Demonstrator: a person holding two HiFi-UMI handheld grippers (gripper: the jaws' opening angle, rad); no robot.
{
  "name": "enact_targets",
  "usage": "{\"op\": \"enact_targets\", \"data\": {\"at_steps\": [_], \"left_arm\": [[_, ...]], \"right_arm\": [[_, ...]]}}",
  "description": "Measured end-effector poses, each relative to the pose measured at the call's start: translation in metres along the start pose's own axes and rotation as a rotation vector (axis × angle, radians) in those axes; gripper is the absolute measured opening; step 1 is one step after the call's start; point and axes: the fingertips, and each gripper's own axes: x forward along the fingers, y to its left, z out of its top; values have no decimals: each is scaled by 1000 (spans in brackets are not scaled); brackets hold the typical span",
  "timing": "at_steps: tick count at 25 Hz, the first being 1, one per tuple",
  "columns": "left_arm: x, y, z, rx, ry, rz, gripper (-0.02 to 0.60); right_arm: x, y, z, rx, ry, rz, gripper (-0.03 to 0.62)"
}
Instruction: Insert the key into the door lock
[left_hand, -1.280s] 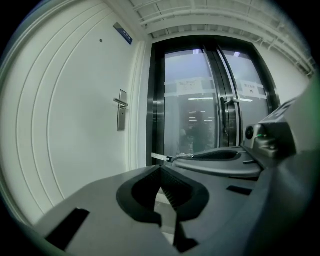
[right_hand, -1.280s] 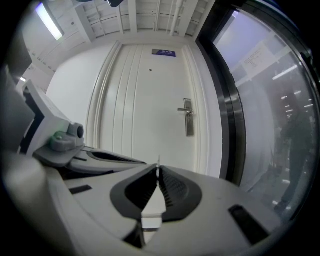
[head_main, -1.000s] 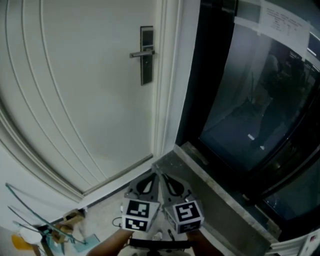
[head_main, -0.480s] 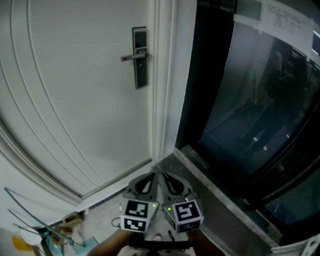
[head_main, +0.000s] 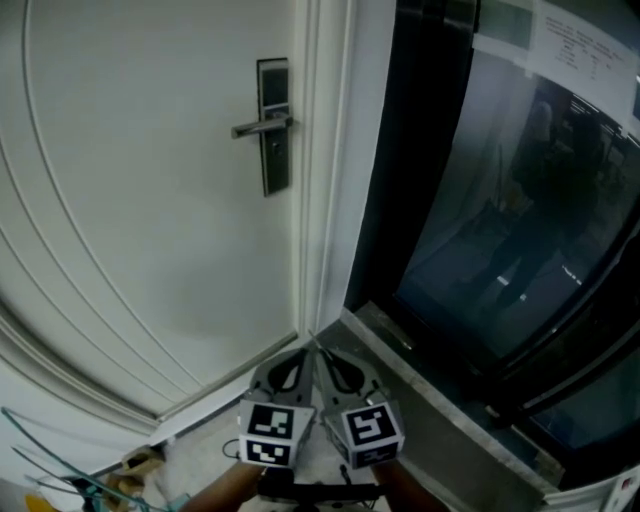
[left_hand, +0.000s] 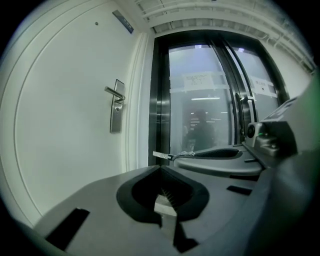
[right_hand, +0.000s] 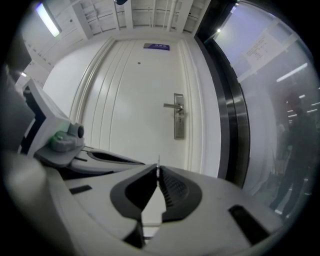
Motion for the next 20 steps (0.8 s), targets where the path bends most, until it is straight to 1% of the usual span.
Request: {"op": "enact_targets", "data": {"at_steps": [5, 11, 13, 16, 20], "left_arm": [[28, 37, 12, 0, -5, -24, 3], [53, 78, 28, 5, -19, -62, 3], [59, 89, 35, 2, -26, -77, 3], [67, 103, 45, 3, -40, -100, 3], [76, 125, 49, 7, -37, -117, 3]], "right_arm": [[44, -9, 12, -4, 0, -31, 21], [91, -12, 32, -35, 4, -56, 21], [105, -13, 40, -65, 5, -62, 21], [122, -16, 51, -137, 7, -88, 20], [139, -20, 67, -232, 3, -123, 20]]}}
